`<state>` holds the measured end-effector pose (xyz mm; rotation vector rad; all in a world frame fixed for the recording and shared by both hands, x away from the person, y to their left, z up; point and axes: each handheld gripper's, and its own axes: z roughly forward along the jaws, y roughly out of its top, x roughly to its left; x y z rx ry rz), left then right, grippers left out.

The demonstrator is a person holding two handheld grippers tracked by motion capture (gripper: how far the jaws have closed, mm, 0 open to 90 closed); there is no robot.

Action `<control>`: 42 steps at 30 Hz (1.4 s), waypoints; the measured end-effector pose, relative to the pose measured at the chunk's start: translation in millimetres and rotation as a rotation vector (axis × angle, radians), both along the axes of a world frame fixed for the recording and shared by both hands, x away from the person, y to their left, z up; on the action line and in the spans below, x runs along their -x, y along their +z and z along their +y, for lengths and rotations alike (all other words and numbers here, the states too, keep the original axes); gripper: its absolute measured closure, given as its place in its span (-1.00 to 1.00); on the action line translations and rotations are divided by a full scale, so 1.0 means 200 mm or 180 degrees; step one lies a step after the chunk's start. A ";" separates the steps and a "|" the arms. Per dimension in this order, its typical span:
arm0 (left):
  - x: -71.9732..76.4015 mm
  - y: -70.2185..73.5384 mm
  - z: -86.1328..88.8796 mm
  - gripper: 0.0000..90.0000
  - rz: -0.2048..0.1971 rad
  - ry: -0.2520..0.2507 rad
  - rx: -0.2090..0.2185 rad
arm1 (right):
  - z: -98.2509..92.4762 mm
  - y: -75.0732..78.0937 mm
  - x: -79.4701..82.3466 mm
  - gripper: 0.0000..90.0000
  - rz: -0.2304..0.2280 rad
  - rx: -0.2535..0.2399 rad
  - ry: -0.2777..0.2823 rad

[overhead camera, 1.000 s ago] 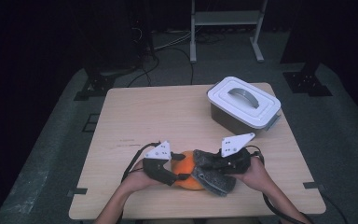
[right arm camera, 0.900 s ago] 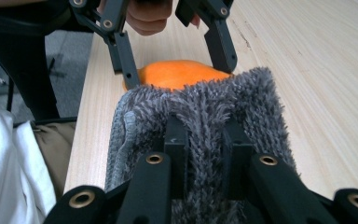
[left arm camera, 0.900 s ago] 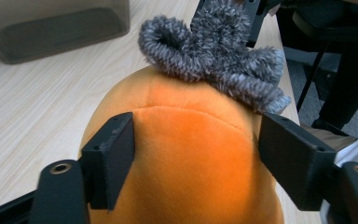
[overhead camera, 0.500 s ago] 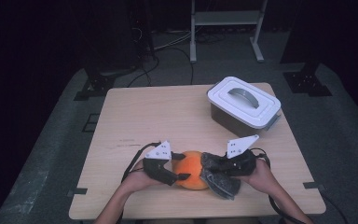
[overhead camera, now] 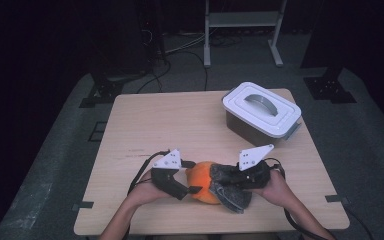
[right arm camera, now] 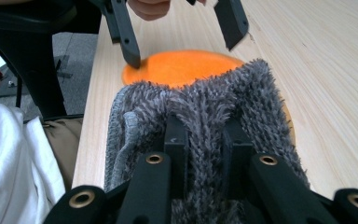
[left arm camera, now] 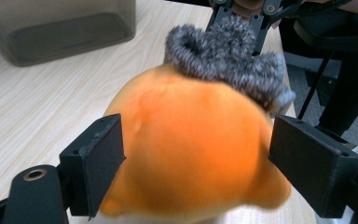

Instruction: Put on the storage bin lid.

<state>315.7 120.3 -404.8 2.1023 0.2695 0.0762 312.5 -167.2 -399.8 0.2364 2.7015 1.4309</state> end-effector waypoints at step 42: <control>0.02 -0.03 -0.05 -0.42 -0.0080 -0.0122 -0.0149 | 0.08 0.13 -0.07 0.66 -0.0064 0.0273 0.0119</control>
